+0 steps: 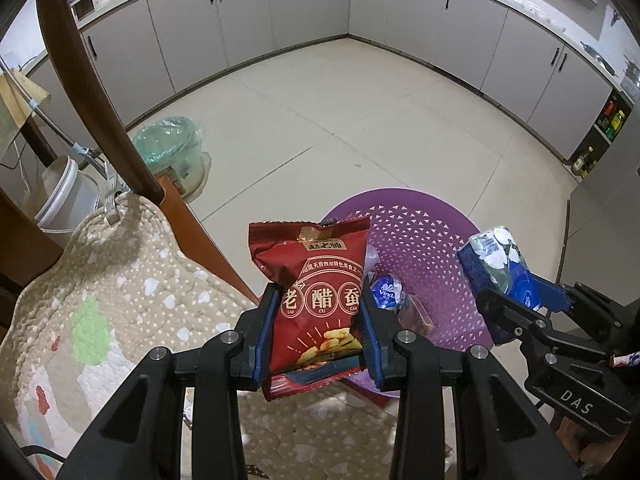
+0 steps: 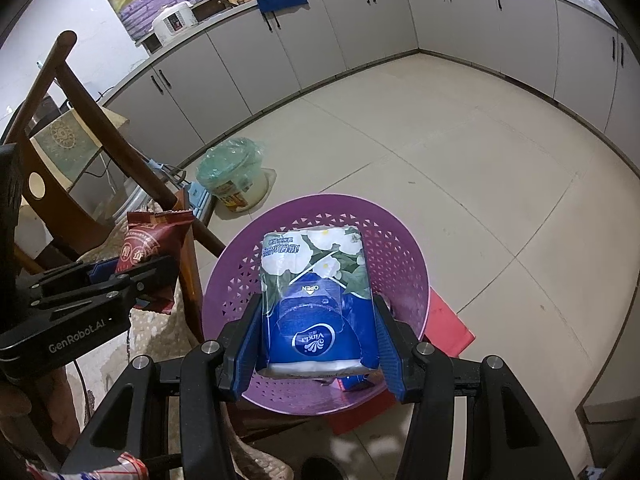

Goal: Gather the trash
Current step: 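Lower both held packs into the purple basket opening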

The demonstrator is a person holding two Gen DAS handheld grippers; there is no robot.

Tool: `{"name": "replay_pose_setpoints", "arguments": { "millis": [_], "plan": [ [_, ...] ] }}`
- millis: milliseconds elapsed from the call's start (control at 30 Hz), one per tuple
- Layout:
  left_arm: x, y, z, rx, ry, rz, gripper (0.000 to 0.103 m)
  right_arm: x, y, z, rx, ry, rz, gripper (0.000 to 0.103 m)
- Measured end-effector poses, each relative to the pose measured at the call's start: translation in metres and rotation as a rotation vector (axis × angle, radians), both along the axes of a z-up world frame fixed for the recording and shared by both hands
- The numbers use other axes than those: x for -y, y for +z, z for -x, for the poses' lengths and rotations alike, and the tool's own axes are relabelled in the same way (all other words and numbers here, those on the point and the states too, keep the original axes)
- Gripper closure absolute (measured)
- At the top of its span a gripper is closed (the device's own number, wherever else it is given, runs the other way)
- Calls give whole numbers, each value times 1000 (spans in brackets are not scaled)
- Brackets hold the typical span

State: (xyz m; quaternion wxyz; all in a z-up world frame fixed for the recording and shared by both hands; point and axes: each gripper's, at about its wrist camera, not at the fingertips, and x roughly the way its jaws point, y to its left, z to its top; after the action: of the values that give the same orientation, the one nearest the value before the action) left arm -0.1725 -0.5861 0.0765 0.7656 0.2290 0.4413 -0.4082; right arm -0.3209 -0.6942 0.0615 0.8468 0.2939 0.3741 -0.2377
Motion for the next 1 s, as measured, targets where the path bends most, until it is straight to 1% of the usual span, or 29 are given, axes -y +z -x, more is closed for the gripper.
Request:
{"name": "replay_pose_setpoints", "arguments": {
  "millis": [300,1000],
  "plan": [
    [2,-8,-6,-32,18,-8,67,1,-3,-1,-5,4,-11,47],
    [13,-29,-5,-39,16,-42,67,13,-7,-6,-18,-8,-8,47]
  ]
}}
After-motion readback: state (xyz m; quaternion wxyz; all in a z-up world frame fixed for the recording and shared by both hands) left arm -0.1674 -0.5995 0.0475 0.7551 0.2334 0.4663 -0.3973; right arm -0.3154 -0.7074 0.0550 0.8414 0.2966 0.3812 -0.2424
